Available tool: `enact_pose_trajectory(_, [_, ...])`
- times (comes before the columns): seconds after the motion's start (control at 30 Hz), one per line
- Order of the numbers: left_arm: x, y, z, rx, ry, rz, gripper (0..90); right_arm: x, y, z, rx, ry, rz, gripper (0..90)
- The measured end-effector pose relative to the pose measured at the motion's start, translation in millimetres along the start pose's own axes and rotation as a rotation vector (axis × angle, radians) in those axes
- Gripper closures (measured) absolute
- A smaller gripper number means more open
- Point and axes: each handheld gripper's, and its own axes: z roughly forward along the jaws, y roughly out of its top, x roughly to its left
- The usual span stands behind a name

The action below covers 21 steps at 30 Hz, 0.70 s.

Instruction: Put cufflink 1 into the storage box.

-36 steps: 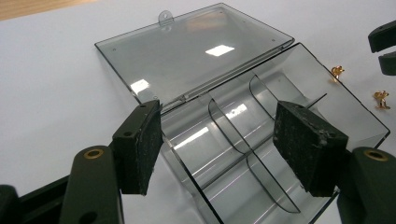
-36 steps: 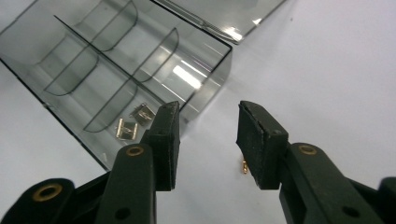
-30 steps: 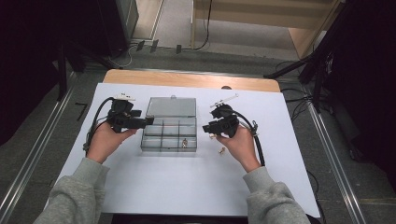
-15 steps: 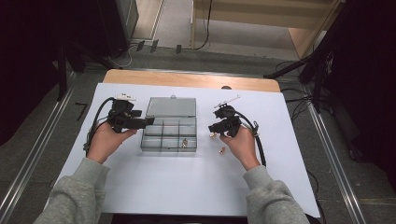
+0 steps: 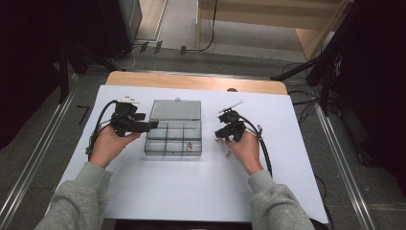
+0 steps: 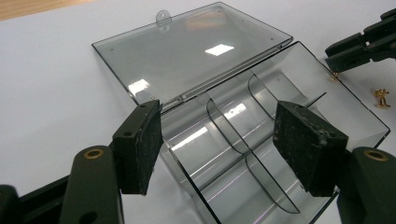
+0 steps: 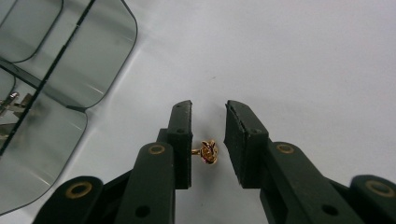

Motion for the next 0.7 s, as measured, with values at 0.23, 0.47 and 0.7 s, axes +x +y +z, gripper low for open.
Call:
enact_pose_trajectory(0.23, [-0.2, 0.0, 0.0, 0.001, 0.001, 0.002, 33.6, 1.1, -2.3, 3.5, 0.013, -0.011, -0.003, 72.4])
enact_pose_trajectory(0.47, [-0.5, 0.0, -0.5, -0.001, -0.001, 0.003, 33.6, 1.8, -8.2, 0.9, 0.012, -0.018, -0.003, 71.6])
enact_pose_trajectory(0.7, [-0.9, 0.1, -0.4, -0.003, -0.001, 0.002, 33.6, 4.2, -9.7, 0.5, 0.022, -0.027, -0.012, 78.3])
